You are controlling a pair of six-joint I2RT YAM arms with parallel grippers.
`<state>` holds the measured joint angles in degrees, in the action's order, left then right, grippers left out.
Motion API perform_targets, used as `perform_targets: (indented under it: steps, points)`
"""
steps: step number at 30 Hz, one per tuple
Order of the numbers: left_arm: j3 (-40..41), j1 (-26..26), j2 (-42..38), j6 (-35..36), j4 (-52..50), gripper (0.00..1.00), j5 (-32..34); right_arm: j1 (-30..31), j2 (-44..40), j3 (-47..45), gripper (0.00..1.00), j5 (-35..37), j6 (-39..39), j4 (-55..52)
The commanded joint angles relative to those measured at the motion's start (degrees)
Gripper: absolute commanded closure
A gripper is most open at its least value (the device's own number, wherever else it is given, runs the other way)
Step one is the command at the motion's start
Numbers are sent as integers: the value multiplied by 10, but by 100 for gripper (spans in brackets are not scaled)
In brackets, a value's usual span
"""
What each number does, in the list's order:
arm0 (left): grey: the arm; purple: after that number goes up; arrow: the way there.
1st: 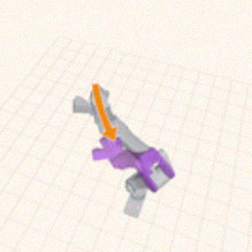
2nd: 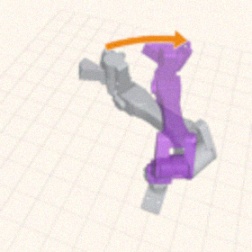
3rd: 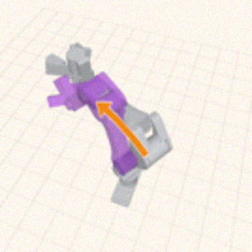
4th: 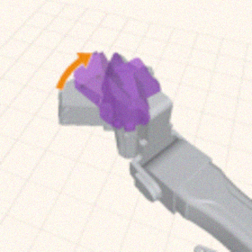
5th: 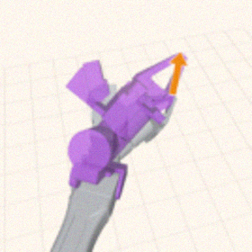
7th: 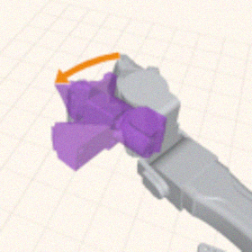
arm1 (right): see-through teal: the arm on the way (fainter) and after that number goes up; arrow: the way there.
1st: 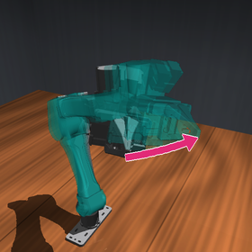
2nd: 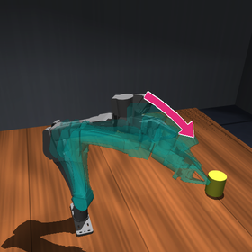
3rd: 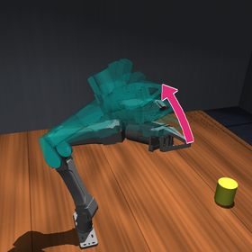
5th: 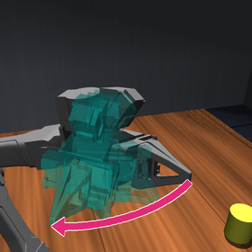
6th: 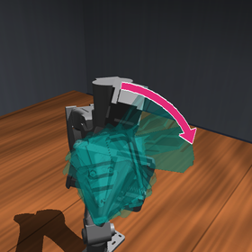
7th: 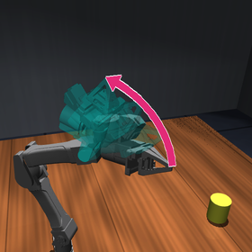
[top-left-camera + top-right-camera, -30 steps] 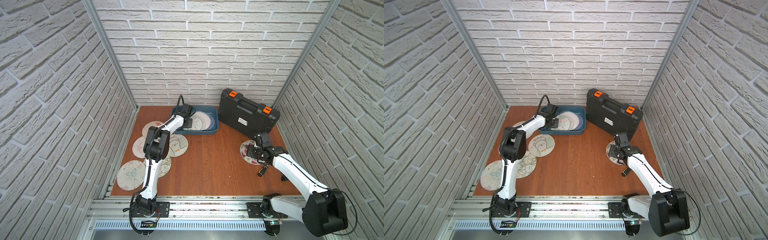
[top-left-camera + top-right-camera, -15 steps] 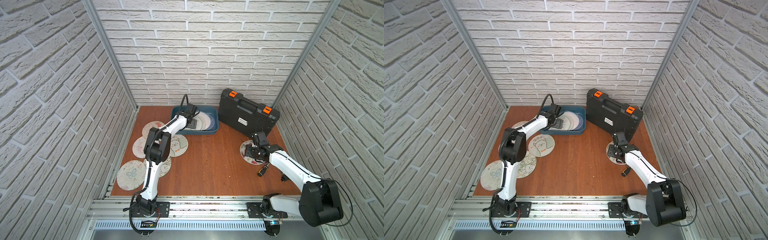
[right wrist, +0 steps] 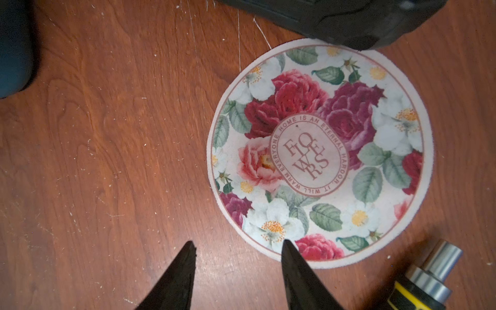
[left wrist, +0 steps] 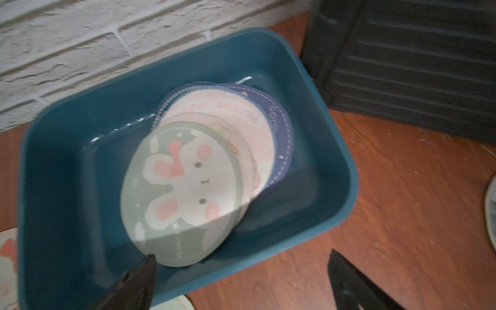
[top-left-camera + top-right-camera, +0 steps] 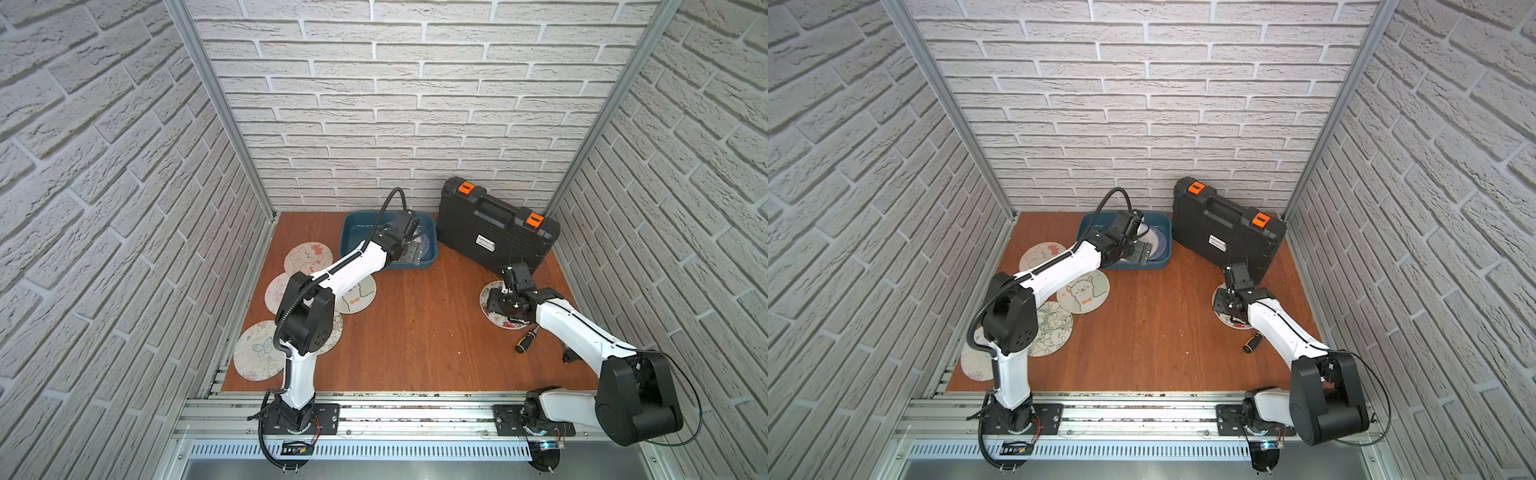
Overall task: Put the coasters into the storage box
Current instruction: Place the coaster in the storage box, then pick up the coaster from the center of the board.
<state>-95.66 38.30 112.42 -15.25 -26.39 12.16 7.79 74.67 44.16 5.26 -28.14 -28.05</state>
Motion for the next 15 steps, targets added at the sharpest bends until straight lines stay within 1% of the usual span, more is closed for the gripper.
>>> perform_targets:
  steps: [1,9,15]
  points:
    - [18,30,-17,-12,34,2,-68,4,0,17,47,7,-9,6]
    - [30,94,1,-52,76,2,-140,-15,-17,13,48,46,-14,-26]
    - [6,122,48,-75,86,2,-170,-63,-36,4,47,46,2,-43]
